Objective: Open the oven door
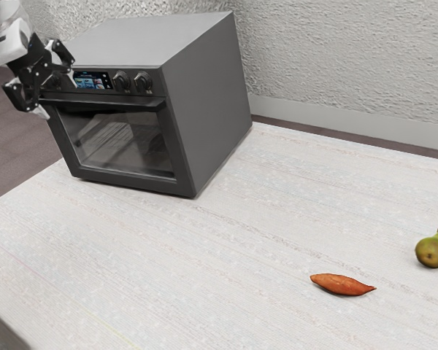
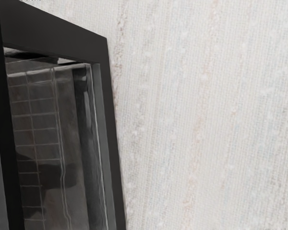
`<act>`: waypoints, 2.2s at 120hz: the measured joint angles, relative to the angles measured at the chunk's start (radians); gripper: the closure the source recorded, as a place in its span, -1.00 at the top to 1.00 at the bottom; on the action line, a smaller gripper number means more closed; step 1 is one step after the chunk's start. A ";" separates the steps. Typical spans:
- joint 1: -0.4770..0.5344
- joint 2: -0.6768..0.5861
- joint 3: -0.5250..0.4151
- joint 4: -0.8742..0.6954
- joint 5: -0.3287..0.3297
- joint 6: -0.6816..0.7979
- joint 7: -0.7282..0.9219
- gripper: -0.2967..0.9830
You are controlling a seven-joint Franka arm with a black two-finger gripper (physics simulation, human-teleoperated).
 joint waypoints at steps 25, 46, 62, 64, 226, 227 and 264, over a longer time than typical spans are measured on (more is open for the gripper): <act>0.002 0.053 0.003 0.036 0.002 0.019 0.091 0.53; 0.003 0.065 0.010 0.039 0.005 0.048 0.140 0.53; 0.004 0.071 0.014 0.039 0.016 0.073 0.164 0.53; 0.004 0.072 0.013 0.039 0.023 0.077 0.166 0.53; 0.030 0.134 -0.041 0.037 0.164 0.244 -0.059 0.53; 0.030 0.134 -0.041 0.037 0.164 0.244 -0.060 0.53; -0.014 0.095 -0.036 -0.028 0.283 0.273 -0.103 0.53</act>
